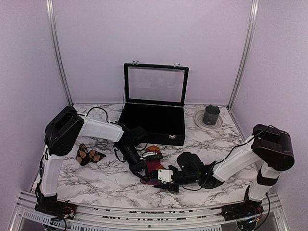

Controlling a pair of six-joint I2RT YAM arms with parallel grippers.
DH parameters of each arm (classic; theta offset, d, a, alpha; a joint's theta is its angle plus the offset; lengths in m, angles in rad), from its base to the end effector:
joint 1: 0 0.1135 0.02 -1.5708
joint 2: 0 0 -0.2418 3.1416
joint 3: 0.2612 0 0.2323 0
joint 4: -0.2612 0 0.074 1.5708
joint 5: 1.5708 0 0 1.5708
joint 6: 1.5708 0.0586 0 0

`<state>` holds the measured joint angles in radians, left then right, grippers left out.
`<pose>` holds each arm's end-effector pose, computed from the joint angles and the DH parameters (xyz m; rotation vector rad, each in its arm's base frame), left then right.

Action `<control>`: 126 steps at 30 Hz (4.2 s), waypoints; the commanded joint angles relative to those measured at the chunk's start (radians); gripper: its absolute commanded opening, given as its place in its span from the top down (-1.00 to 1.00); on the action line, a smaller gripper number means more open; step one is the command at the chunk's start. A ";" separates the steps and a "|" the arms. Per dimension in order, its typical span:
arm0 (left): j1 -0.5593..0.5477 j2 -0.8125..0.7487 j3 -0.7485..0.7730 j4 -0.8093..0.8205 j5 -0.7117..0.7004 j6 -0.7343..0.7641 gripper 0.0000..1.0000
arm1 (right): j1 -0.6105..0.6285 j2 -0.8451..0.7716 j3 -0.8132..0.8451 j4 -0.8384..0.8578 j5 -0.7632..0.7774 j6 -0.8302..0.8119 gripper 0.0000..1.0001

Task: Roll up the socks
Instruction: Roll the sock at the center of the board.

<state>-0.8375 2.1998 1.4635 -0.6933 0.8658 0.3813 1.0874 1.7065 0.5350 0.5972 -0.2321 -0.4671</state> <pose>0.2243 -0.3156 0.0919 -1.6703 -2.2337 1.2995 0.1299 0.2765 0.0985 -1.6319 1.4610 0.6056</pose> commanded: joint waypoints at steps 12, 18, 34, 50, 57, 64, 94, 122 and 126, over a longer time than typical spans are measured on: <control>0.008 -0.041 -0.079 0.004 -0.151 0.080 0.54 | -0.095 0.104 0.055 -0.062 -0.165 0.114 0.78; 0.024 -0.312 -0.328 0.313 -0.172 0.124 -0.31 | -0.147 0.108 0.071 -0.139 -0.298 0.327 1.00; -0.109 -0.517 -0.543 0.567 -0.329 0.340 -0.30 | -0.208 0.243 0.191 -0.300 -0.469 0.983 1.00; -0.166 -0.390 -0.575 0.807 -0.538 0.454 0.15 | -0.256 0.316 0.144 -0.198 -0.550 1.131 1.00; -0.168 -0.352 -0.575 0.826 -0.596 0.472 0.24 | -0.259 0.318 0.134 -0.188 -0.586 1.145 0.97; -0.172 -0.339 -0.527 0.692 -0.593 0.450 1.00 | -0.299 0.268 0.109 -0.112 -0.585 1.168 0.65; -0.051 -0.082 -0.093 -0.032 -0.163 0.169 1.00 | -0.092 -0.495 -0.269 0.059 0.141 0.484 -1.00; -0.044 0.056 0.048 -0.166 -0.192 0.212 0.73 | 0.033 0.059 0.011 0.032 0.041 0.045 0.30; -0.045 0.050 0.045 -0.159 -0.195 0.229 0.51 | 0.011 0.063 0.012 0.023 0.014 0.099 0.64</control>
<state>-0.8814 2.2024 1.5249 -0.8249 0.7662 0.5743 1.1202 1.7531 0.5308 0.6392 -0.1780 -0.4259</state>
